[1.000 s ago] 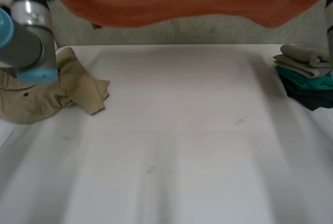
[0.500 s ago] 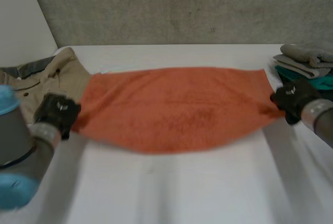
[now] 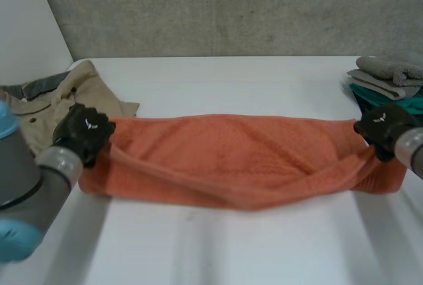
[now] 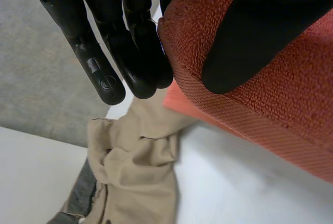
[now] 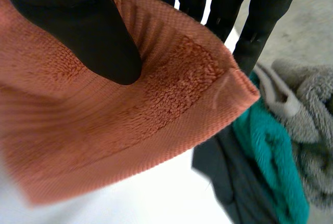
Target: Fold the laundry.
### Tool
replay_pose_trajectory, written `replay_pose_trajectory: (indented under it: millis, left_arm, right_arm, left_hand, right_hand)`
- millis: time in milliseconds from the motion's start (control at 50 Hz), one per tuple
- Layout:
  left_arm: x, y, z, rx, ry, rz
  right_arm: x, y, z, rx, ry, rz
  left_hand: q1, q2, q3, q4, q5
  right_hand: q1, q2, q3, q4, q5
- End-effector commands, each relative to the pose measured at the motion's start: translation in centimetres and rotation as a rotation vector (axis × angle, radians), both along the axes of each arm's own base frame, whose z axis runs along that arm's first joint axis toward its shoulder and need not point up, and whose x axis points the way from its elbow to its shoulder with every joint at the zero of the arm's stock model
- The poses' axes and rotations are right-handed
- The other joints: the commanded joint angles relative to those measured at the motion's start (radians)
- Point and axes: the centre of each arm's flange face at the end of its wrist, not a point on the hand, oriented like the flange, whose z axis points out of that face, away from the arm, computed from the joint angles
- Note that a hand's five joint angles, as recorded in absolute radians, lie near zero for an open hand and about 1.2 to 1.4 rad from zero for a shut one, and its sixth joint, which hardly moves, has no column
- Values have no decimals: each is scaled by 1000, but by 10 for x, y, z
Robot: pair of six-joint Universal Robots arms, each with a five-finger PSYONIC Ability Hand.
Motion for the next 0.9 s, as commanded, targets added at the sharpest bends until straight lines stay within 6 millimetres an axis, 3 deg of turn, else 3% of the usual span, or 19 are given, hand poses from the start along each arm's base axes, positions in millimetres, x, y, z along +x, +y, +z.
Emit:
replay_pose_trajectory:
  millis: [20, 100, 180, 360, 520, 540, 560, 580, 600, 620, 720, 760, 900]
  left_arm:
    - [-13, -58, -15, -46, 22, 54]
    - [-20, -89, -27, -68, 30, 73]
    - [-25, -119, -38, -104, 31, 107]
    - [-33, -149, -51, -157, 34, 137]
    - [-45, -150, -54, -183, 50, 112]
    - [-46, -150, -53, -191, 53, 110]
    - [-48, -149, -52, -203, 54, 112]
    - [-49, -148, -51, -206, 53, 111]
    - [-50, -147, -52, -206, 53, 108]
    - [-51, -146, -53, -205, 53, 107]
    - [-68, -128, -47, -200, 59, 74]
    - [-67, -122, -27, -224, 70, 69]
    - [-62, -100, 18, -270, 104, 59]
  right_arm:
    - [14, -44, -17, -92, -13, -34]
    - [32, -64, -29, -152, -13, -19]
    - [37, -81, -40, -188, -8, -32]
    - [44, -102, -60, -211, 0, -46]
    - [49, -108, -64, -234, -8, -46]
    - [50, -111, -61, -259, -14, -53]
    - [51, -111, -59, -272, -18, -58]
    - [52, -111, -57, -283, -21, -60]
    - [54, -110, -55, -292, -31, -62]
    - [57, -108, -53, -295, -37, -59]
    - [63, -94, -30, -296, -124, -52]
    - [63, -86, -15, -298, -172, -47]
    - [58, -52, 24, -247, -233, -3]
  left_hand:
    - [238, 196, 200, 192, 247]
    - [238, 196, 200, 192, 247]
    - [238, 196, 200, 192, 247]
    - [238, 196, 200, 192, 247]
    - [238, 196, 200, 192, 247]
    - [157, 115, 119, 111, 166]
    - [-667, -709, -704, -712, -658]
    - [-984, -1026, -1022, -1030, -975]
    - [-984, -1026, -1022, -1030, -975]
    - [-905, -947, -943, -951, -896]
    - [-984, -1026, -1022, -1030, -975]
    - [-984, -1026, -1022, -1030, -975]
    - [-984, -1026, -1022, -1030, -975]
  right_hand:
    - [270, 221, 204, 195, 213]
    - [270, 221, 204, 195, 213]
    - [270, 221, 204, 195, 213]
    - [270, 221, 204, 195, 213]
    - [270, 221, 204, 195, 213]
    - [221, 173, 156, 146, 164]
    - [-166, -215, -231, -241, -223]
    - [-571, -619, -636, -646, -628]
    - [-952, -1001, -1017, -1027, -1009]
    - [-952, -1001, -1017, -1027, -1009]
    - [-952, -1001, -1017, -1027, -1009]
    - [-952, -1001, -1017, -1027, -1009]
    - [-952, -1001, -1017, -1027, -1009]
